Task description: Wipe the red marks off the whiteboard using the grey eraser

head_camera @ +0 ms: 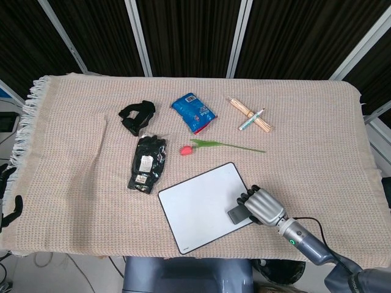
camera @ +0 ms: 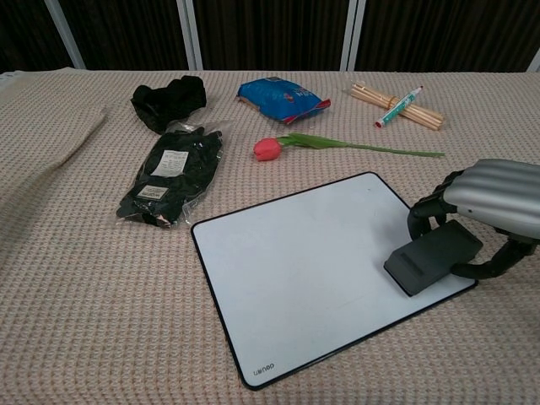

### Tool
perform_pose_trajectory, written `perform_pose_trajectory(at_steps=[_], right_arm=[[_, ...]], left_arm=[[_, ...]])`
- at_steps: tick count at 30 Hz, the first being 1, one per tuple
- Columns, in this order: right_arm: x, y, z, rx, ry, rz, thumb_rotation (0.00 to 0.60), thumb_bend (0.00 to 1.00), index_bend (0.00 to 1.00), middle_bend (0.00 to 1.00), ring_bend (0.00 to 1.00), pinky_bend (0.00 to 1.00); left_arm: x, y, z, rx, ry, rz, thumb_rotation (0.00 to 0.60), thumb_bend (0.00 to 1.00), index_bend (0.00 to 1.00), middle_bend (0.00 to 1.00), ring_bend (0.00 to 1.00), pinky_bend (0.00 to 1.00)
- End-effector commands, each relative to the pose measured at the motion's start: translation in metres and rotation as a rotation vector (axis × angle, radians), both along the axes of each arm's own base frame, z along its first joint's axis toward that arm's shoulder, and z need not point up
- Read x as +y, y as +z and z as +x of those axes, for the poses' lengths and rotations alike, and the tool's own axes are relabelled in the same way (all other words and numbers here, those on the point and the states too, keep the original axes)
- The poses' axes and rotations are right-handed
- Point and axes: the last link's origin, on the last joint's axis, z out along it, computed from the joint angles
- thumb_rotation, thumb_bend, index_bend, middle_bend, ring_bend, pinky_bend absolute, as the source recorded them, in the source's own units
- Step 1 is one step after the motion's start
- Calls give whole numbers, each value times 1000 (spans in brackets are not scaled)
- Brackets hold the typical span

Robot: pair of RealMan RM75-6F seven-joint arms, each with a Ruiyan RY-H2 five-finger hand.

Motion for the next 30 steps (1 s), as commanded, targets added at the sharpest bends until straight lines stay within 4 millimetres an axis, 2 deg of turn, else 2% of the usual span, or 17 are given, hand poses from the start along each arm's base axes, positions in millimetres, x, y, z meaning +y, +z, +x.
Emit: perform_pose_trajectory(at_steps=[1,5,9,17,24,30], right_arm=[[-3,6,1,3,17,-30,600,407,520,529,469,333],[-16,16,4,-14,-1,-78,600,407,521,529,469,333],[-37,30,0,-17,-48,-137,600,407,520,529,469,333],[-82,64,-27,-9,-244,-237,600,404,521,520,469,333],[-99,78,-54,-4,-353,-300,600,395,520,511,469,333],[-100,76,-67,29,-415,-283,600,350,506,486,447,309]], left_arm=[[0,0,0,0,-1,1,600,502,140,47,0,17],[-1,1,0,0,-1,3,600,502,140,47,0,17],[0,1,0,0,0,2,600,502,140,47,0,17],[0,1,-1,-1,1,4,600,502,140,48,0,17],[0,1,0,4,-1,8,600,502,140,48,0,17],[0,0,0,6,-2,8,600,502,140,48,0,16]])
